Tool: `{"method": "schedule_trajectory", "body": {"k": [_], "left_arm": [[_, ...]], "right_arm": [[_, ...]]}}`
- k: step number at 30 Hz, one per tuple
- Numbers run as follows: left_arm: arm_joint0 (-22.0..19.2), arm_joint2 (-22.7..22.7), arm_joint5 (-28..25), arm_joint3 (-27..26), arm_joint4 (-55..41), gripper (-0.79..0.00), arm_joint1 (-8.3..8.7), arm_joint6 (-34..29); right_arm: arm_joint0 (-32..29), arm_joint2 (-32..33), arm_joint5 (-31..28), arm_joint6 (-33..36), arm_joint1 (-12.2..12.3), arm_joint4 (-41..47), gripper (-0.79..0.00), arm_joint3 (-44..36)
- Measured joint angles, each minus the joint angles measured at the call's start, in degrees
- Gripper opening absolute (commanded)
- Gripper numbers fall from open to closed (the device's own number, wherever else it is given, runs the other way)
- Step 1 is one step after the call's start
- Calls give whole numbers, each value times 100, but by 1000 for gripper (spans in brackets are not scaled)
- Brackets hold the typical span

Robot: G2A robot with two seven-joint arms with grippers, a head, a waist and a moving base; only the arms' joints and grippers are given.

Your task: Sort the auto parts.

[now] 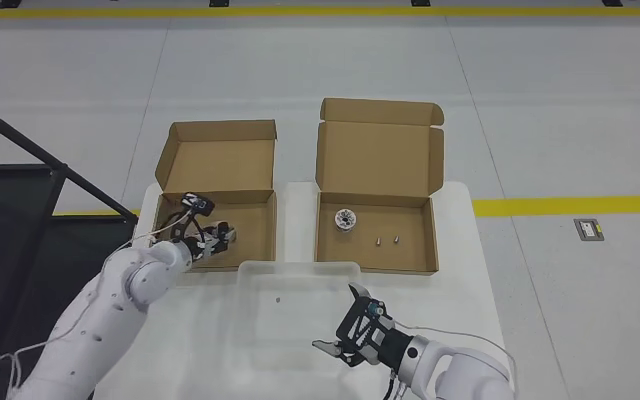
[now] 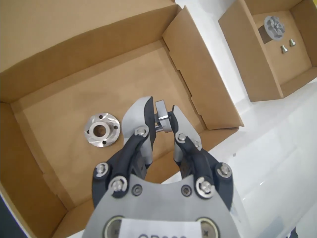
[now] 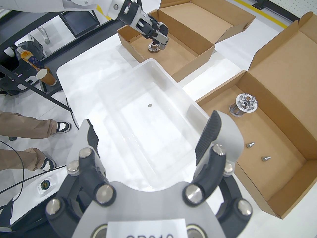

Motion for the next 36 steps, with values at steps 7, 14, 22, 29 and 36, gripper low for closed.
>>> {"method": "schedule_trajectory", "body": {"k": [7,14,22,29,36], "left_arm": [[-599,627,-148,1250,-22,-785,-471,307],[-958,992,-307,2105,110,-785,-833,546],[-1208,1157,-510,2690,157,-622,-1129,605],[-1344,1148,-668,2986,217,-493,-1265,656],[-1382,1007,-752,2988,346,-246,-1260,714]], "right_arm": [[0,0,0,0,0,0,0,0],[0,0,0,0,0,0,0,0],[0,0,0,0,0,0,0,0],[0,0,0,0,0,0,0,0],[0,0,0,0,0,0,0,0]]}}
